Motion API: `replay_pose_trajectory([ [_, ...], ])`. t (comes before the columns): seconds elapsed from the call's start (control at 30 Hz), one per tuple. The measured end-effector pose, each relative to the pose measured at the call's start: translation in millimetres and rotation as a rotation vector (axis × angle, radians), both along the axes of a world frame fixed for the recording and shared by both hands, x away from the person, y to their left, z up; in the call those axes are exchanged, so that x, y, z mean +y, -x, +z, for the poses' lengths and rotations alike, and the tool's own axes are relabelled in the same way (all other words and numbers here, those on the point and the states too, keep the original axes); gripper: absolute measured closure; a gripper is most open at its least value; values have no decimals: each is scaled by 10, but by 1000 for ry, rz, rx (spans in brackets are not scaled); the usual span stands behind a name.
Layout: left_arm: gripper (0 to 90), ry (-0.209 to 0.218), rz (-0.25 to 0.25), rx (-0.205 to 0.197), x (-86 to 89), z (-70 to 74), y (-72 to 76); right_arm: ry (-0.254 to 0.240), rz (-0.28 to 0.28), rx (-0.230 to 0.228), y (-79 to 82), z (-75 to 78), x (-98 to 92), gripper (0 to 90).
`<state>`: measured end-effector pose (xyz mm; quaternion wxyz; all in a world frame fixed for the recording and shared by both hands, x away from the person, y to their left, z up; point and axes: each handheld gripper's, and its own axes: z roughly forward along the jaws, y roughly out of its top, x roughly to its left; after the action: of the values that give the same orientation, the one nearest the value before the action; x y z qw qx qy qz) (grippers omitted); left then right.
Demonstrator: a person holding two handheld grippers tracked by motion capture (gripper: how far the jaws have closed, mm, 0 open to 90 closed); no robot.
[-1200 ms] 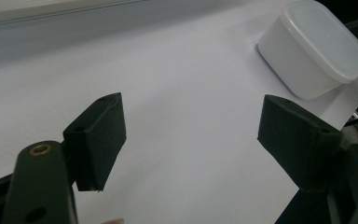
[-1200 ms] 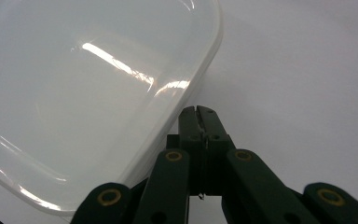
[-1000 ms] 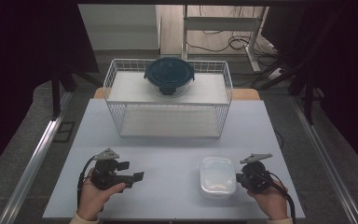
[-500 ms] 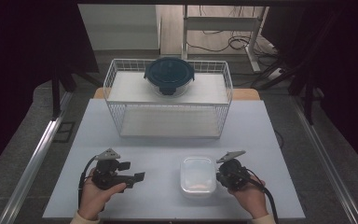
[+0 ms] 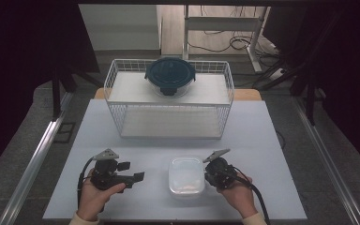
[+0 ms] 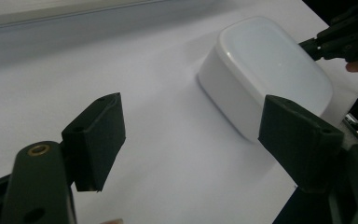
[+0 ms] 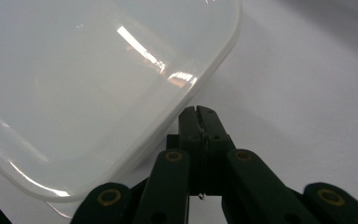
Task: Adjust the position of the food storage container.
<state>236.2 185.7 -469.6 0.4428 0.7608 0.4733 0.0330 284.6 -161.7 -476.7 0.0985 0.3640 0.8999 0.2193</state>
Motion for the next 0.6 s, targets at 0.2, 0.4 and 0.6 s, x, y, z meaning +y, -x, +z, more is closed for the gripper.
replay_pose_trajectory([
  [0.2, 224, 21, -1, -2, 37, 26, 16, 6, 35, 9, -26, -21, 240, 892],
  [0.4, 223, 36, -3, -7, 41, 50, 18, 18, 80, 10, -4, -42, 391, 892],
  [0.6, 223, 31, 2, -4, 46, 45, 15, 20, 107, 15, 16, -51, 436, 892],
])
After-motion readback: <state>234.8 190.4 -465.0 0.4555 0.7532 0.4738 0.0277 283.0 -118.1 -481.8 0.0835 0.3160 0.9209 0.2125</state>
